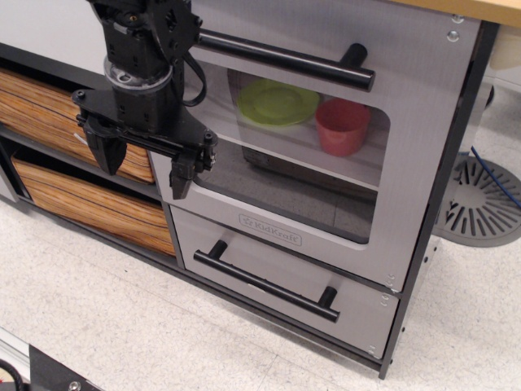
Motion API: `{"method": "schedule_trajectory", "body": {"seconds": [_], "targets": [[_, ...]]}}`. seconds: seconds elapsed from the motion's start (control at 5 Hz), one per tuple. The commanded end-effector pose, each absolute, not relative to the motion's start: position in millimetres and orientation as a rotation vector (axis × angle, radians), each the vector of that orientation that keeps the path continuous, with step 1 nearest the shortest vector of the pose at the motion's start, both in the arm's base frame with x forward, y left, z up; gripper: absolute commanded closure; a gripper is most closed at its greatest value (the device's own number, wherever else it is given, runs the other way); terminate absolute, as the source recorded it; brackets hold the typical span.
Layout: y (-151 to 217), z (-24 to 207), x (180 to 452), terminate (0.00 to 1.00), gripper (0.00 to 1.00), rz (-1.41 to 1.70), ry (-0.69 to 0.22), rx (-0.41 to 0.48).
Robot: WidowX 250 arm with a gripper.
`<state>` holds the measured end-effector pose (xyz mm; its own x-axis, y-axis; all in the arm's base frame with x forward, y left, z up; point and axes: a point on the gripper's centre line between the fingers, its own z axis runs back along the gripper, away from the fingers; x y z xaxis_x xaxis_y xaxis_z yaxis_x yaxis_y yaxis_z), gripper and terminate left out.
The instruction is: Open oven
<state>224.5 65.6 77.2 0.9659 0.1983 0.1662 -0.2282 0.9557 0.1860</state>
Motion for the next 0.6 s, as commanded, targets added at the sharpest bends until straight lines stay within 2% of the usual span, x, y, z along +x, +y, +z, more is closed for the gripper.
{"method": "schedule_trajectory", "body": {"seconds": [0.0, 0.2, 0.4], "targets": [[65.6, 77.2, 224.5, 0.0, 0.0, 0.217, -0.147, 0.206], [69.1, 103.4, 234.6, 0.0, 0.0, 0.429, -0.189, 0.089], [73.3, 135.1, 247.2, 0.0, 0.0, 0.668, -0.203, 0.028]]}}
